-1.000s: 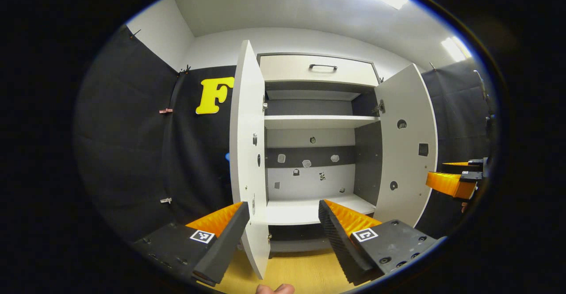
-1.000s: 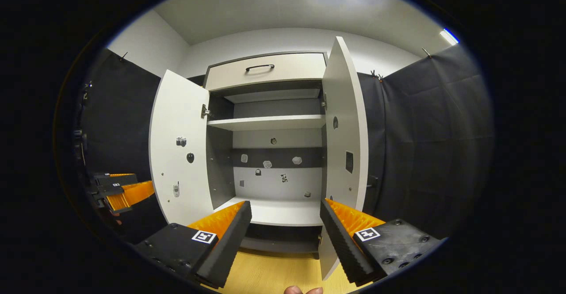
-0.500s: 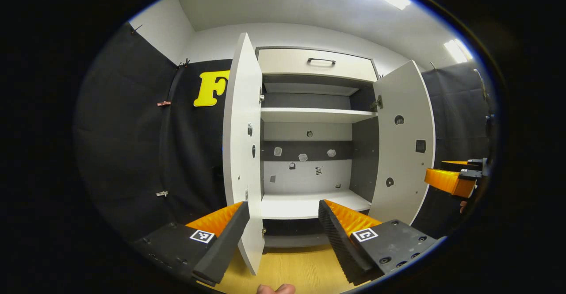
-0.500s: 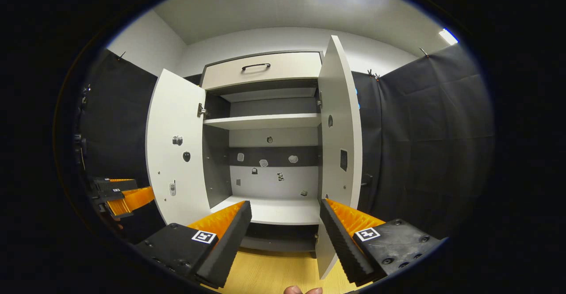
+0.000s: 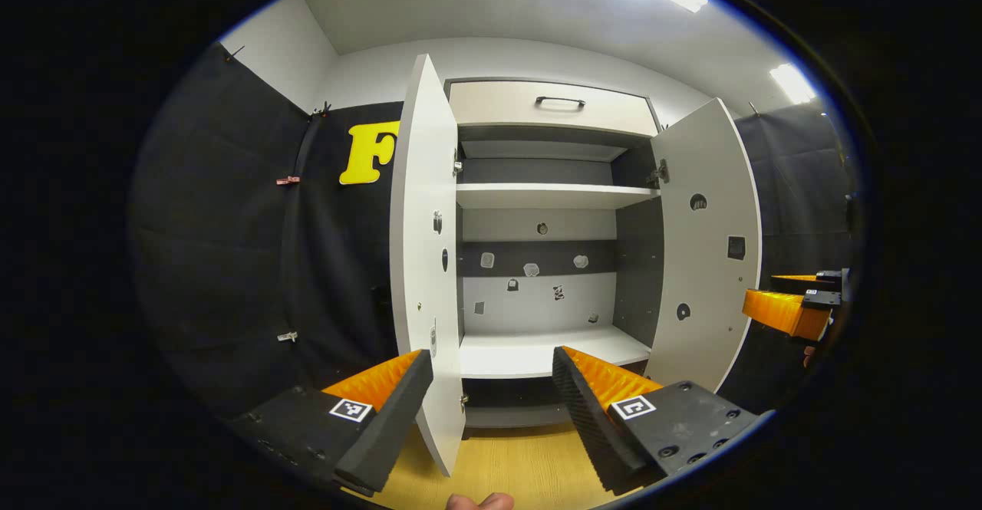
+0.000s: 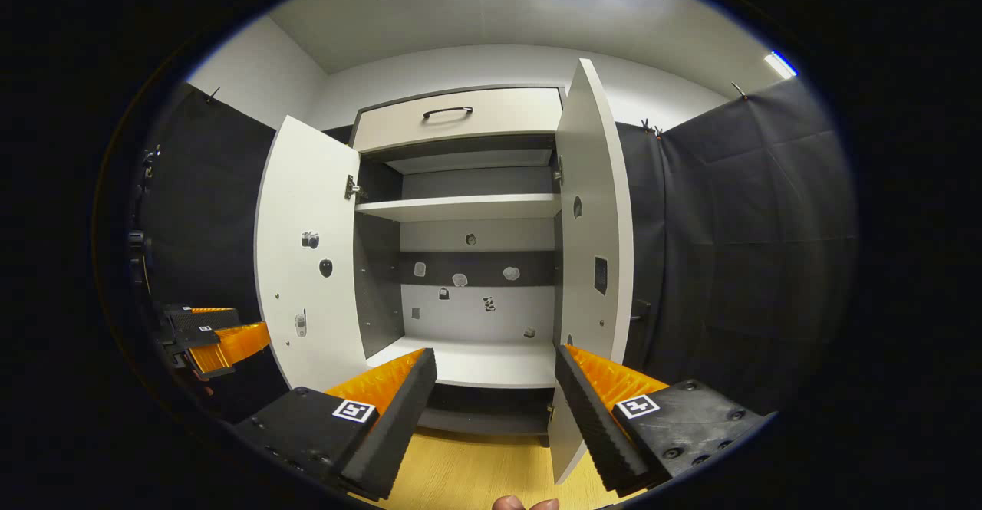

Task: Open the right door of the double-door shoe cabinet with the right hand, and open the left door with the left hand.

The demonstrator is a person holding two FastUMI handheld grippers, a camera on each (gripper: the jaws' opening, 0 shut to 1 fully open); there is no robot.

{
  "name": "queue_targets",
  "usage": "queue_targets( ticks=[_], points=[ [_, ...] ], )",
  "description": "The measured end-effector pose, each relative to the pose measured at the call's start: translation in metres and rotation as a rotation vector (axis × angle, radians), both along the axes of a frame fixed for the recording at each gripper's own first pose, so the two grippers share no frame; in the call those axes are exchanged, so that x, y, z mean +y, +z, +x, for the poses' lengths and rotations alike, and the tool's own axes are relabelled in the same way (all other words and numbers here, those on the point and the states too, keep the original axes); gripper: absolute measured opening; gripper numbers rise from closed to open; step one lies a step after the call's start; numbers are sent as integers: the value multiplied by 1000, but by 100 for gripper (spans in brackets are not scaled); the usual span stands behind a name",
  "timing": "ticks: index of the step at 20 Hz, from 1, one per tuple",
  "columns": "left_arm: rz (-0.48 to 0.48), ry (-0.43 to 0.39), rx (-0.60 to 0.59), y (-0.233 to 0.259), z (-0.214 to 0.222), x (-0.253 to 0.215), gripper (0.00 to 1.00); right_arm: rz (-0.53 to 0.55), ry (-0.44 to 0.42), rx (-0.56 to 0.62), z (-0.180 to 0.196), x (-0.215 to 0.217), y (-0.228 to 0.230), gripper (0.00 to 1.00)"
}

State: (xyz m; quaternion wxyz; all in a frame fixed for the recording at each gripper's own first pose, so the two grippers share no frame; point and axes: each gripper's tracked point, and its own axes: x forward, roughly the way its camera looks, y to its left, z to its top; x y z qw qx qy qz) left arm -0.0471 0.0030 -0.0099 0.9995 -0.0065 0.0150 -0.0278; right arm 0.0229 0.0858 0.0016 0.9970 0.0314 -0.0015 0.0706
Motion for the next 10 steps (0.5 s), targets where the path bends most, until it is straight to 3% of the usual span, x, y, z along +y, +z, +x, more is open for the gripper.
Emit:
queue_targets(
  ticks=[10],
  points=[
    [1,1,9,-4,4,-4,97,-6,0,9,2,-4,-3,98]
  ],
)
